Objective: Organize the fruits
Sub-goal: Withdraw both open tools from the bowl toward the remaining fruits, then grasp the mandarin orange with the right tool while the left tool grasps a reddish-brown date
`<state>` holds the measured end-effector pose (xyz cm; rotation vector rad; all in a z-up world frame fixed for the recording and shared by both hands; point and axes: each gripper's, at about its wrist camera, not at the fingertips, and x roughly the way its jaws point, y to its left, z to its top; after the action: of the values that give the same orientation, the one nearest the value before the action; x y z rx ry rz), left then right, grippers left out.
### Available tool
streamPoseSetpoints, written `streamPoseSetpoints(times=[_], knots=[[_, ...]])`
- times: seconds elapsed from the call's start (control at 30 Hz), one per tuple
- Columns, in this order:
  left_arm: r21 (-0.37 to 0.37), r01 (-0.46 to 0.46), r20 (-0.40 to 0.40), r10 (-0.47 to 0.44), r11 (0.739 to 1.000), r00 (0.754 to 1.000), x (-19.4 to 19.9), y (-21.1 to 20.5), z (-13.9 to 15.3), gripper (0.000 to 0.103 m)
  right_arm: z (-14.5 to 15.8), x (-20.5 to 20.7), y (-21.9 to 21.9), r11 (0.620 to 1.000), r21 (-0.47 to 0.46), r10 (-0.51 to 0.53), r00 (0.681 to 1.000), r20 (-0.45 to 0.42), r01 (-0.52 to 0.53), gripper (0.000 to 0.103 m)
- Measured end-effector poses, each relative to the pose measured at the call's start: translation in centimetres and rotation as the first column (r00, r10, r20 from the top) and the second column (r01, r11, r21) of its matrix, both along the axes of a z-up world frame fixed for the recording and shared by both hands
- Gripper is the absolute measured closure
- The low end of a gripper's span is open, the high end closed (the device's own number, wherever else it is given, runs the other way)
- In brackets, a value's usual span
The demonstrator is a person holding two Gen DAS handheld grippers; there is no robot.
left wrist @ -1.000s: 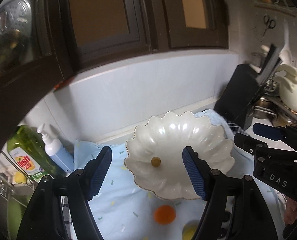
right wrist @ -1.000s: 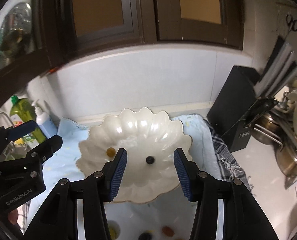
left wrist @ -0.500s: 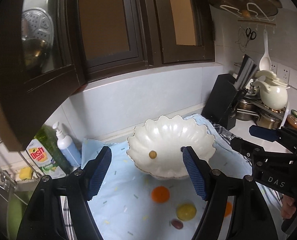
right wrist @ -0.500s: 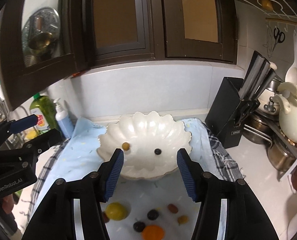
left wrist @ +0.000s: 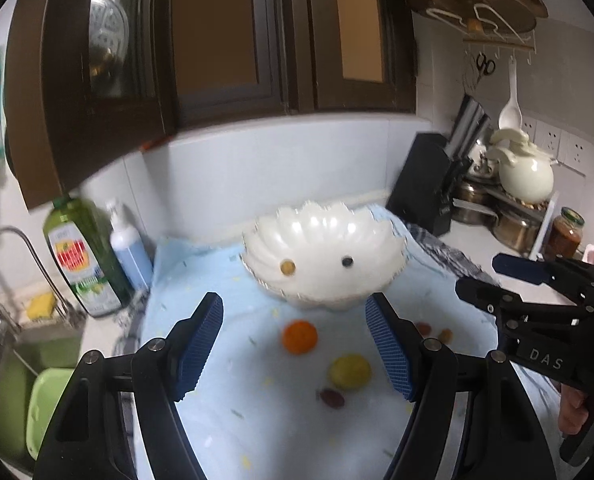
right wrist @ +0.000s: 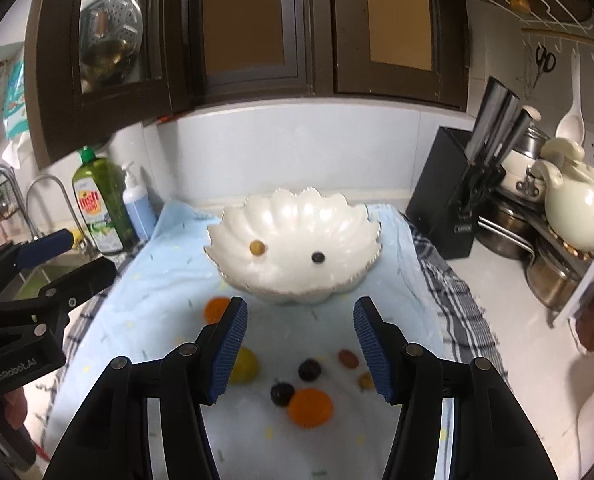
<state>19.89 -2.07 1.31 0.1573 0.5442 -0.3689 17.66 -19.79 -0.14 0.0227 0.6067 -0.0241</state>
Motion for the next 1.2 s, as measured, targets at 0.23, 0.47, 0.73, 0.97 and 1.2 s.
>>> streamPoseSetpoints(times=[0.23,0.47,0.73,0.97,1.2], knots=[[0.055,0.010,-0.030,-0.008,0.998,1.000,-1.4,-0.2,-2.4,0.030,-2.2,-1.5,0.4,1.000,-0.019,-0.005,1.000,-0.030,0.004,0.046],[0.086,0.014,-0.084,-0.007,0.996,0.996,-2.0,-0.3,-4.8,0.030,-4.6,-2.1,0.8,1.000,-0.019,0.009,0.997,-0.083,-0.011,0.046],[0.109,0.032,-0.108,-0.021,0.993,0.994,-2.0,-1.1,-7.5,0.030,-7.7,-1.7,0.4,1.000,0.007,0.019,0.987,-0.157,-0.018,0.046],[0.147,0.054,-0.118,-0.037,0.988,0.992,-1.4,-2.3,-9.9,0.031,-10.3,-0.9,-0.1,1.000,0.011,0.015,0.978,-0.209,-0.013,0.046],[0.148,0.071,-0.161,-0.047,0.986,0.986,0.1,-3.1,-12.2,0.037,-12.1,-0.1,-0.6,1.000,0.027,0.010,0.972,-0.236,-0.004,0.046]])
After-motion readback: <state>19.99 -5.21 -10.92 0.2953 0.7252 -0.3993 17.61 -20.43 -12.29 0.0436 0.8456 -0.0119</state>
